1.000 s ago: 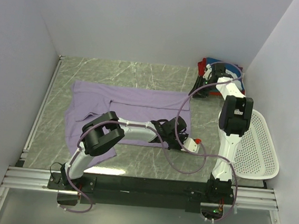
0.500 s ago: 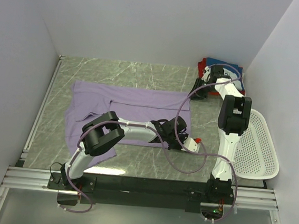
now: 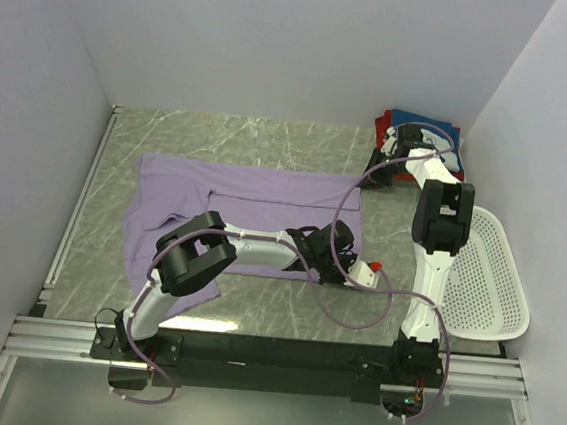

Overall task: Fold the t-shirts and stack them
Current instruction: Fold the tshirt

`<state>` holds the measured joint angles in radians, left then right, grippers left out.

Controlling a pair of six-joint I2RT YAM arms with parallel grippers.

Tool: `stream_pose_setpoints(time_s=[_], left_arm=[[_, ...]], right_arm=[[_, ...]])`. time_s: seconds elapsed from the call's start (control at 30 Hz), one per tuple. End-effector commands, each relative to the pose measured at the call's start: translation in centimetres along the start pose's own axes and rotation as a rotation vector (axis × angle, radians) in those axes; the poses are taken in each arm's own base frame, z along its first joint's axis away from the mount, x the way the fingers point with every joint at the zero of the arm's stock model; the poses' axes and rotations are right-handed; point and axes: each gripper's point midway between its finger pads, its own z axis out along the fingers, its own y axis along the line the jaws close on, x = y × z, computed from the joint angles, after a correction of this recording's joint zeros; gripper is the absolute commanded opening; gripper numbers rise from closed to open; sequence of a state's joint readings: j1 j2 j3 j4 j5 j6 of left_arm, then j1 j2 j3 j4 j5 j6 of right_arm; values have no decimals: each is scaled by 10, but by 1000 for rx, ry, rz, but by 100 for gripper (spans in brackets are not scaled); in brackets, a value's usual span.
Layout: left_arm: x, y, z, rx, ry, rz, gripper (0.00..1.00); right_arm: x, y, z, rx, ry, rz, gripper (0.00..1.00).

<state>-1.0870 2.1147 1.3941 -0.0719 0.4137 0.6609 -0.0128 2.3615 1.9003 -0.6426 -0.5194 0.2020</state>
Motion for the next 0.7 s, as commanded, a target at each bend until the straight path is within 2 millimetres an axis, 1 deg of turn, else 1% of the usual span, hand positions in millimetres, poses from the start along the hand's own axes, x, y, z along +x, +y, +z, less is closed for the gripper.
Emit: stream_pose_setpoints(time_s=[0.0,0.1,0.13,0.17,0.23,0.27,0.3,0.33,0.37,0.43,0.47,0.5,0.6,0.67], left_arm=[[31,-41,14,127,76,-77,12],[31,-42,14,128,77,-76,12],[31,-42,14,128,77,-76,12],[31,-42,14,128,77,-76,12],[31,-42,14,130,74,-79,12],[32,-43,14,131,75,-80,12],[32,-44,14,133,77,-84,11],[33,-44,14,134,78,-85,11],[33,-44,14,133,79,-85,11],[34,-46,14,134,81,-84,11],[34,-46,14,134,81,-83,11],[36,-46,13,134,85,-85,11],[36,-47,13,137,84,-85,11],[35,-47,14,136,83,-85,11]], right_arm=[[-19,12,-6,-14,-49,-30,17],[-25,13,-8,-9,-67,-43,17],[-27,14,-11,-7,-77,-48,14],[-29,13,-11,-1,-86,-48,8],[-35,13,-10,6,-102,-50,3],[-41,13,-11,11,-117,-57,0],[-45,14,-12,14,-125,-63,0],[-45,9,-6,21,-117,-60,0],[-52,12,-9,24,-131,-67,0],[-53,8,-2,29,-119,-64,0],[-58,10,-5,30,-125,-68,0],[-59,6,-5,55,-129,-68,0],[-59,-1,-7,96,-131,-77,0],[-53,-7,-8,123,-113,-83,0]])
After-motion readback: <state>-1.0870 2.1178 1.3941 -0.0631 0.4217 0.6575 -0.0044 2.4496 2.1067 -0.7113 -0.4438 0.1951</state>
